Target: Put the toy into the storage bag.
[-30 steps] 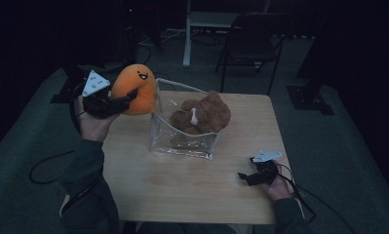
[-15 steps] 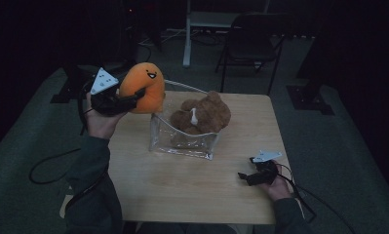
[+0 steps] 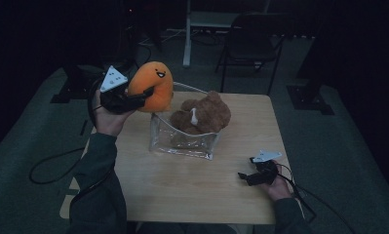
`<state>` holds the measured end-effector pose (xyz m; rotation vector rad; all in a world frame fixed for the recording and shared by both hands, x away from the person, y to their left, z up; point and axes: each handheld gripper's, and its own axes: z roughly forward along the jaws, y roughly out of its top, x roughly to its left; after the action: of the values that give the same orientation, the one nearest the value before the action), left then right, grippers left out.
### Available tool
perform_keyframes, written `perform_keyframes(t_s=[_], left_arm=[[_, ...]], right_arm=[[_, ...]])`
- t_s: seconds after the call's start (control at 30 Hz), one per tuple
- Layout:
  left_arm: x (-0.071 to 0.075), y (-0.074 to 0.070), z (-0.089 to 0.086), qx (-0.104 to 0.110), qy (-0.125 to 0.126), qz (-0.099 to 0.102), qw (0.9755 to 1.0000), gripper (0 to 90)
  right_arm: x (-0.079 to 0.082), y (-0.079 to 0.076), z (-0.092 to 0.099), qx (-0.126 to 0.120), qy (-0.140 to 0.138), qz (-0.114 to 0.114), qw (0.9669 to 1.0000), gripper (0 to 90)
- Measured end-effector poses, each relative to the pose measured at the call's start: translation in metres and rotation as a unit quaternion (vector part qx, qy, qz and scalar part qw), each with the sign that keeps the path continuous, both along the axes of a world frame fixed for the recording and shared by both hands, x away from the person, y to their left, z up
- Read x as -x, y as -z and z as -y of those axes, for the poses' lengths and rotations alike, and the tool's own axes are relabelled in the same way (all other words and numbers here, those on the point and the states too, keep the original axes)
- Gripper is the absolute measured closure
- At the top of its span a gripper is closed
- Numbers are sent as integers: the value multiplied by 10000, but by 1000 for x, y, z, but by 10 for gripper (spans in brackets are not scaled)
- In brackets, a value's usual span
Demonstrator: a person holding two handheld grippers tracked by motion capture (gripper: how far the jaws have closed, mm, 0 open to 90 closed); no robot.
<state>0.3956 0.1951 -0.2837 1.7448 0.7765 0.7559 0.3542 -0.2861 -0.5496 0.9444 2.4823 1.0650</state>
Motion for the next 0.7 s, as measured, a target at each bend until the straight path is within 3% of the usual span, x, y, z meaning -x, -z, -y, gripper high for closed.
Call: perform_keyframes(t_s=[0.7], left_arm=[[-11, 6, 17, 10, 191, -95, 9998, 374]], right_arm=[[0, 0, 0, -5, 3, 3, 10000, 121]])
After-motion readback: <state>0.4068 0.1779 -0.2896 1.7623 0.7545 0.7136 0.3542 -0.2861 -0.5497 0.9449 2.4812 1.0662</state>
